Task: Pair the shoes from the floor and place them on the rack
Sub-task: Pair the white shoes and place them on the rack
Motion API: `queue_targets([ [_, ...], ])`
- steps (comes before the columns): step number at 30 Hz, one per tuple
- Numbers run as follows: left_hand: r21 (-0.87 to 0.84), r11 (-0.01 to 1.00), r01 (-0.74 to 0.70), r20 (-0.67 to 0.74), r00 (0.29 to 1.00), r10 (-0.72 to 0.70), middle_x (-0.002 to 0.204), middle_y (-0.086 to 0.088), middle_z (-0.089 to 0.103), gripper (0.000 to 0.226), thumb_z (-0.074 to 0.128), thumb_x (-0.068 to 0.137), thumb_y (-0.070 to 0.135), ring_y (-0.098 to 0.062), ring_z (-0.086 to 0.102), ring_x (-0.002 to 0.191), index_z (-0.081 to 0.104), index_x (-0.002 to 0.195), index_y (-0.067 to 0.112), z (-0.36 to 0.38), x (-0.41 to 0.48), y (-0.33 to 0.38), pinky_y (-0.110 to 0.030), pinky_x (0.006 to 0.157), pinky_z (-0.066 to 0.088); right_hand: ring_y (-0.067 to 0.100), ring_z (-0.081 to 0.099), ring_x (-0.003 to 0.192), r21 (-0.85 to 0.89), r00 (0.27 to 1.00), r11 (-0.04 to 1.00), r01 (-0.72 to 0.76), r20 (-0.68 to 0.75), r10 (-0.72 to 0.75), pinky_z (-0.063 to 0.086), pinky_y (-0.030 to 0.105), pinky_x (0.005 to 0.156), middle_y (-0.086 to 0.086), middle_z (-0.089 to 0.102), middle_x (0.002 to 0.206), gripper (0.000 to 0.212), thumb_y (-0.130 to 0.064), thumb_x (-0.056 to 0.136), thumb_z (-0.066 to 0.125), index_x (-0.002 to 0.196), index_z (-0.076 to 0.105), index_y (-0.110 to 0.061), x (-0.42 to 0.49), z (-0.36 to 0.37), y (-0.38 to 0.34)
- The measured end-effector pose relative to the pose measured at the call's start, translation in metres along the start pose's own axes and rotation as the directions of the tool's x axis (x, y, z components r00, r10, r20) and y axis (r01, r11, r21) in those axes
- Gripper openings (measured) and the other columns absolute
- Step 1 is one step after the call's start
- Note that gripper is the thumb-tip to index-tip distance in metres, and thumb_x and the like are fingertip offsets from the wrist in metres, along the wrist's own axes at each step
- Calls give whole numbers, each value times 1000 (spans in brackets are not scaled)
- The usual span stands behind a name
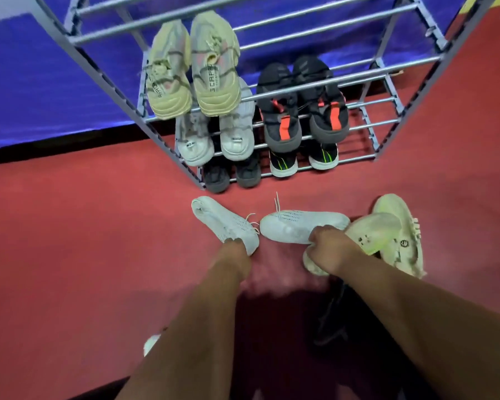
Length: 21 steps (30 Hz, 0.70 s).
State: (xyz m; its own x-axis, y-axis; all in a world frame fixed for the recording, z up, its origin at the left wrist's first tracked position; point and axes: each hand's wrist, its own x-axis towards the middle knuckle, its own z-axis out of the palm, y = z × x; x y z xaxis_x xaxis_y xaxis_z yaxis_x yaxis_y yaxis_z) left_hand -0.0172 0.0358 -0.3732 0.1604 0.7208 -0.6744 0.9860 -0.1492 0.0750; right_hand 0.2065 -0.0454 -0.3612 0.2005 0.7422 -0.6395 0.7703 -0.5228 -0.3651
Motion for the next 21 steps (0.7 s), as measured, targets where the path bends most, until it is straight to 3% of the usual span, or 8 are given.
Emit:
queue_targets([
  [3,-25,1000,-8,-108,994,5,142,-16,42,48,56,91,7,-35,54,124,47,138,4,3,19,-2,-44,101,48,34,57,125,-63,999,998,12,-33,-14,50,43,105,12,56,132,47,-29,91,62,134,62,-11,22,0,-2],
  [7,138,986,-94,-171,978,118,147,-9,39,68,67,83,8,-32,42,130,43,146,12,-4,46,-11,-42,104,47,36,51,131,-104,991,993,-64,-124,51,46,46,110,13,53,141,61,-37,87,67,141,56,-11,51,-4,7],
  [11,280,948,-154,-113,975,192,170,7,10,92,65,87,7,-29,15,155,17,163,25,-15,75,-26,-40,124,25,40,35,143,-215,989,969,-119,-116,95,30,50,121,14,39,155,92,-53,79,71,156,33,-17,72,11,15],
  [13,387,915,-116,-55,987,149,172,7,-4,98,64,90,10,-29,1,158,4,165,30,-19,86,-33,-42,128,14,43,23,152,-257,992,958,-126,-42,119,19,52,125,14,27,164,109,-61,77,71,164,17,-23,78,21,17],
  [15,498,865,-65,-21,996,86,172,3,-13,98,60,94,13,-32,-8,158,-5,164,30,-17,92,-38,-46,128,5,42,27,148,-283,991,951,-127,-70,111,22,52,124,11,32,159,112,-63,74,71,164,16,-26,83,25,18],
  [18,608,792,-53,-79,989,127,171,-8,-1,90,58,96,22,-36,-3,158,1,165,26,-9,98,-38,-49,127,5,41,30,146,-349,990,927,-137,-89,113,24,56,122,7,35,153,112,-65,72,71,163,17,-27,86,24,16],
  [21,658,751,-51,-135,973,185,166,-13,12,81,57,97,32,-39,3,156,10,164,24,-2,104,-37,-52,126,6,44,13,156,-364,981,913,-183,-2,195,16,68,122,4,20,166,117,-60,76,73,165,3,-32,92,23,8],
])
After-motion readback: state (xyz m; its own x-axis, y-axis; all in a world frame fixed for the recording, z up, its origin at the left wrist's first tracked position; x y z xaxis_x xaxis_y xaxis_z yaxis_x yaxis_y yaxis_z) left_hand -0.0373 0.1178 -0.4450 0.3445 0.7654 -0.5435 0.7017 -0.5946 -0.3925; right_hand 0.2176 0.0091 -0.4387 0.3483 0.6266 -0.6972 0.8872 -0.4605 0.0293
